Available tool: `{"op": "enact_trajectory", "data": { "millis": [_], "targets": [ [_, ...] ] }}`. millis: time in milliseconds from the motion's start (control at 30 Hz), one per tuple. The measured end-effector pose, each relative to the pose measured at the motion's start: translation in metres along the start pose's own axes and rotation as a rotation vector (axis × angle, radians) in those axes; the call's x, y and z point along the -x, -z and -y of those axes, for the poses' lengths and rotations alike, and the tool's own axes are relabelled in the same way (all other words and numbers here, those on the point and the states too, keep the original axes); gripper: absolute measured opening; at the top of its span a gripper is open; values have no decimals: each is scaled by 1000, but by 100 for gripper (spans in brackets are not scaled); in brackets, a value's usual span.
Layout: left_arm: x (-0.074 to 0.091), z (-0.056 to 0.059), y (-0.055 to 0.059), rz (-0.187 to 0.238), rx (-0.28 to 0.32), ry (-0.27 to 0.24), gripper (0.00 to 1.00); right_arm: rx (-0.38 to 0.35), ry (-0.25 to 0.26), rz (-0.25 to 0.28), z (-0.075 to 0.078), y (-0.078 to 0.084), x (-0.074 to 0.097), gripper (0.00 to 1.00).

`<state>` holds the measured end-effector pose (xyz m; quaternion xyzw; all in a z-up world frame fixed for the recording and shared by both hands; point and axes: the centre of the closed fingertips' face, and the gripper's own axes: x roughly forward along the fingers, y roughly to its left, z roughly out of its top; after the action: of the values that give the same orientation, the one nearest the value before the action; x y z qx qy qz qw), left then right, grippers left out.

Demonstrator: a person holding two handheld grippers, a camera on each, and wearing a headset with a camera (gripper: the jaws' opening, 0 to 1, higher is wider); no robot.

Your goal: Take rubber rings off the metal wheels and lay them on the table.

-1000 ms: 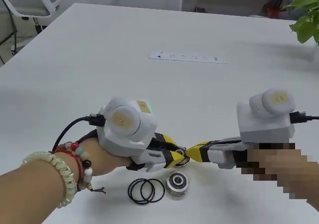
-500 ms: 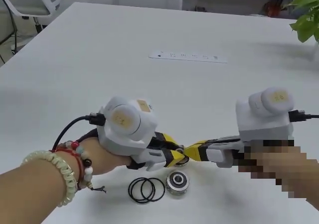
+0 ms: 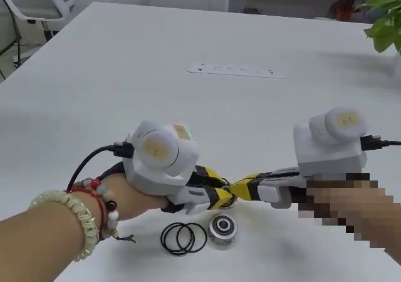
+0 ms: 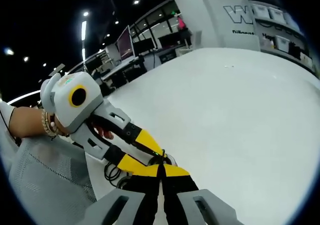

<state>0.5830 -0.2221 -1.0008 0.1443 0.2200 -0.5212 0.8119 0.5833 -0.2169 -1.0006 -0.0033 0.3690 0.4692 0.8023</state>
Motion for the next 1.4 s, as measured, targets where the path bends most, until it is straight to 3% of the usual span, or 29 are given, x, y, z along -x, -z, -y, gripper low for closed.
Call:
{"op": "enact_trajectory", "data": {
  "millis": [167,300,467,667,800,1033,1167,1300,1400],
  "targets": [
    [0,0,-1,-8,27,0,14,-4,0,4,-1,-1,1,0],
    [2,1,-6,-8,3,14,15,-20,5,17,1,-4,3,0],
    [14,0,-24,23,-32,26,19,-47,21,50,5,-12,8,0],
    [37,-4,-50,74,-5,28,29,-69,18,110,3,-28,15,0],
    [58,-14,-64,78,-52,-3,32,-66,1,154,-5,-40,20,0],
    [103,-16,-80,125,-96,-53,42,-58,-41,189,-21,-51,24,0],
    [131,-16,-78,125,-127,-93,45,-47,-66,195,-31,-55,24,0],
    [157,-16,-75,143,-105,-143,48,-35,-103,202,-43,-59,25,0],
    [174,-13,-68,134,-107,-172,52,-28,-126,203,-51,-61,25,0]
  ]
}}
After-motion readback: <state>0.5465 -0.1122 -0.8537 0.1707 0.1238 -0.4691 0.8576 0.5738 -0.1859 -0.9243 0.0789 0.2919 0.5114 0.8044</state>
